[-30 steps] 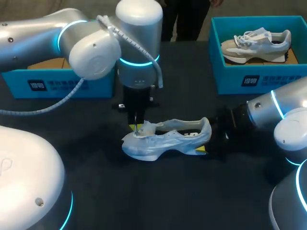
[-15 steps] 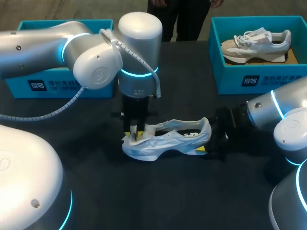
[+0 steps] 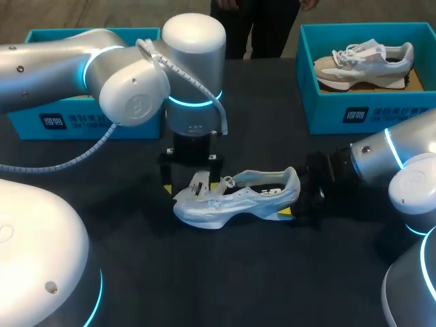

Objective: Take the shoe out of the shoebox, open the shoe tongue, remove and reinsert the insole, then place the shoe into the shoebox

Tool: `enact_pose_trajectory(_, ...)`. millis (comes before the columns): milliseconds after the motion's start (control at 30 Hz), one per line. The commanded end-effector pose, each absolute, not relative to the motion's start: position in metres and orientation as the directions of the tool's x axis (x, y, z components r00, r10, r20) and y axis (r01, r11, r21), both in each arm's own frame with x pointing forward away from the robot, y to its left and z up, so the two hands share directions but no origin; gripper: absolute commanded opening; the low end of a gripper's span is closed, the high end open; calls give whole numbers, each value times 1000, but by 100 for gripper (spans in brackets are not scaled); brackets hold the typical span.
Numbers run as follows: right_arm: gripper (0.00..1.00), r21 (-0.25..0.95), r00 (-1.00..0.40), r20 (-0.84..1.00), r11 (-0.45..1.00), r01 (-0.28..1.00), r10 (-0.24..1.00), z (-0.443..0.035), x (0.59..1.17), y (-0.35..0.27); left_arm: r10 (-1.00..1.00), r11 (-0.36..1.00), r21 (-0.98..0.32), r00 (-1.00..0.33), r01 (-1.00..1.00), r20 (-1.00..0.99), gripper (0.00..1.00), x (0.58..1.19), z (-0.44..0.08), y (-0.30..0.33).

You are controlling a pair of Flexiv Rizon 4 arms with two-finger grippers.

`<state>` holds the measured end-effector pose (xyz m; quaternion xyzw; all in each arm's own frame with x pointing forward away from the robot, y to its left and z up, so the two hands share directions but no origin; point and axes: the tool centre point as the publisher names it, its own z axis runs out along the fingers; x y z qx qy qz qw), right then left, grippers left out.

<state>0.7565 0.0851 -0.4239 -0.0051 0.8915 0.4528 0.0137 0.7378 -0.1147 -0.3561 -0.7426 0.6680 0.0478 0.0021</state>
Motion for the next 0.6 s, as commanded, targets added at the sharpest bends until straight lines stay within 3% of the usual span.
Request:
enact_pose_trajectory(33, 0, 806, -1000, -28, 592, -21, 3, -429, 757, 90, -996, -76, 35, 74, -996, -50, 100, 735, -335, -114)
enact_pose_trajectory(433, 0, 806, -1000, -28, 592, -21, 3, -429, 757, 90, -996, 85, -27, -85, -996, -10, 100, 759, -302, -125)
enact_pose_trajectory(600, 0, 806, -1000, -28, 592, -21, 3, -429, 757, 90, -953, 302, -73, -303, -951, 9, 100, 772, -285, -136)
